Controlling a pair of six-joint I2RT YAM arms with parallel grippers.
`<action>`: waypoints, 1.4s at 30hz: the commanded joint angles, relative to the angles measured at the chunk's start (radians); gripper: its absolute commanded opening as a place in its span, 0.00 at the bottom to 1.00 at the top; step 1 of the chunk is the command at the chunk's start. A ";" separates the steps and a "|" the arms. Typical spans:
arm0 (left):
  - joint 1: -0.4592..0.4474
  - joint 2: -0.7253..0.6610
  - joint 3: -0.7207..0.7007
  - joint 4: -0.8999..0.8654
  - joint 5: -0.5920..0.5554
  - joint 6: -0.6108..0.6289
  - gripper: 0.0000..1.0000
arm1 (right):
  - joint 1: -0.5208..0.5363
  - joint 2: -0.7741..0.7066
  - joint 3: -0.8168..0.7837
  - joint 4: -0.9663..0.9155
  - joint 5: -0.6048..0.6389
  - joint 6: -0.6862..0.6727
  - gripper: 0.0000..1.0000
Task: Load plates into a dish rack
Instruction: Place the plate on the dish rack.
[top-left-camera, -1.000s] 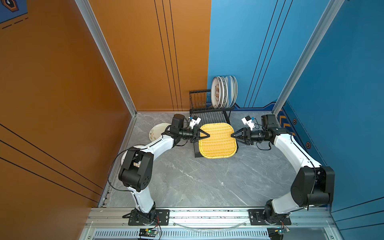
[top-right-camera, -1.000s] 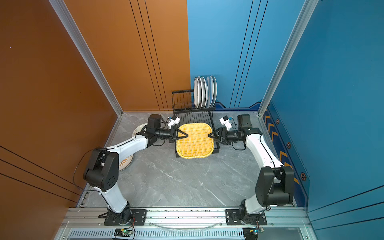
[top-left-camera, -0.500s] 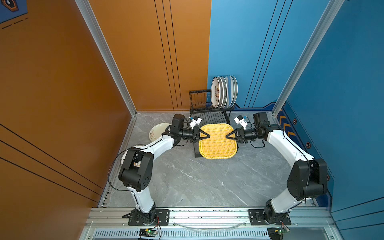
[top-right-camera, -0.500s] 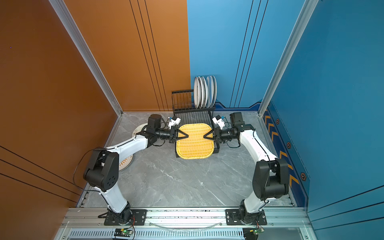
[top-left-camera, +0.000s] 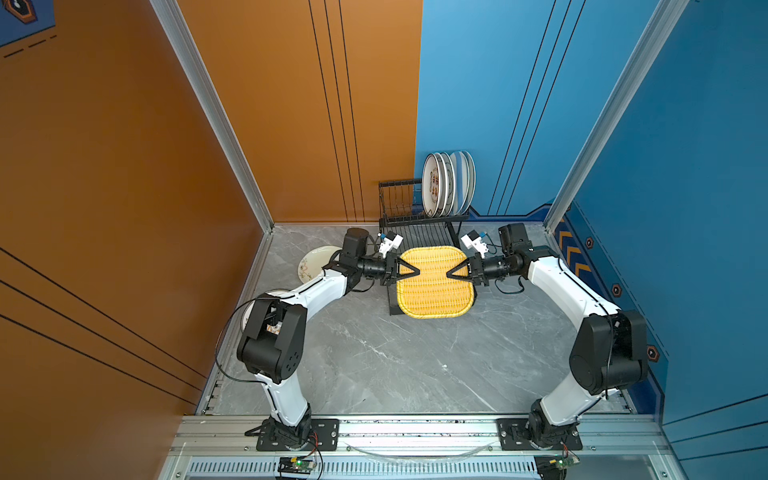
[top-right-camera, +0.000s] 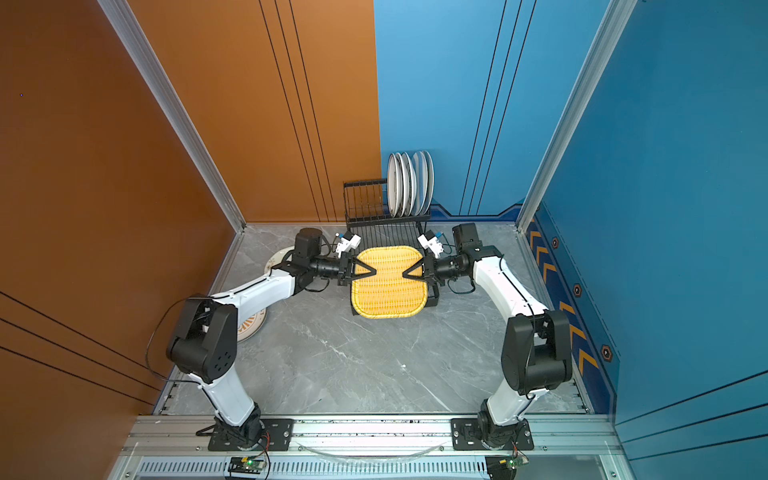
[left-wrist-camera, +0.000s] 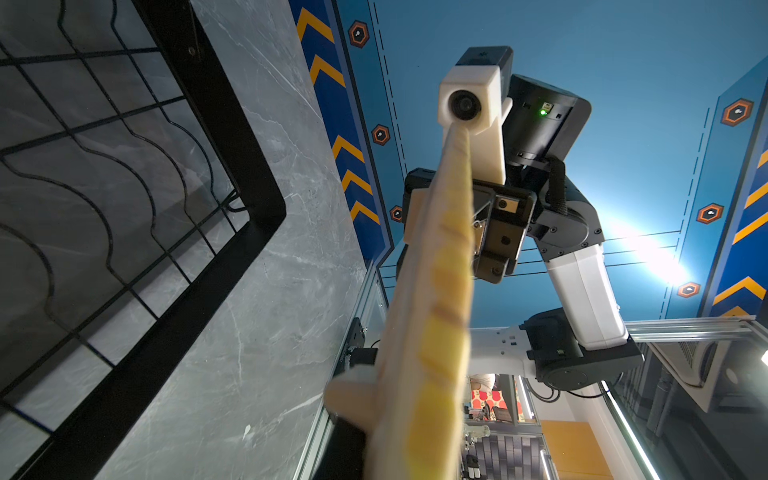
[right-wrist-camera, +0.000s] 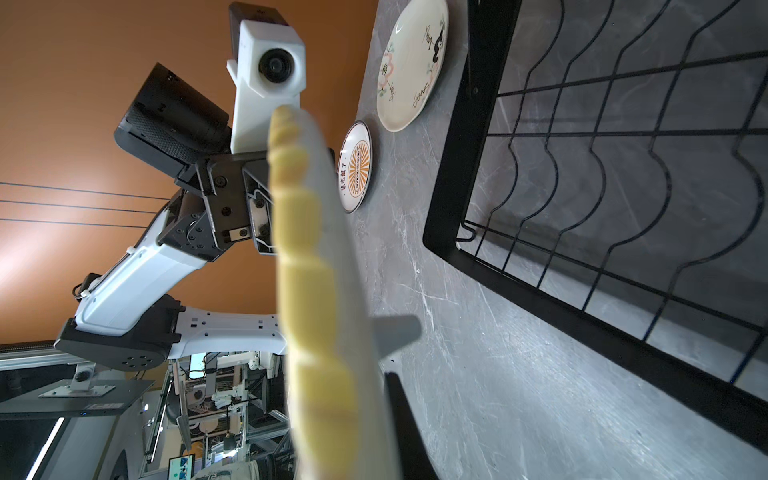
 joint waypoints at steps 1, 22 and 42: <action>0.020 -0.040 -0.014 0.028 0.035 -0.007 0.19 | 0.010 -0.031 0.026 -0.020 0.069 -0.005 0.00; 0.210 -0.158 0.009 -0.454 -0.268 0.336 0.83 | 0.205 -0.272 0.261 -0.014 0.868 0.161 0.00; 0.218 -0.217 -0.045 -0.467 -0.407 0.370 0.98 | 0.477 0.008 0.557 0.473 1.566 -0.078 0.00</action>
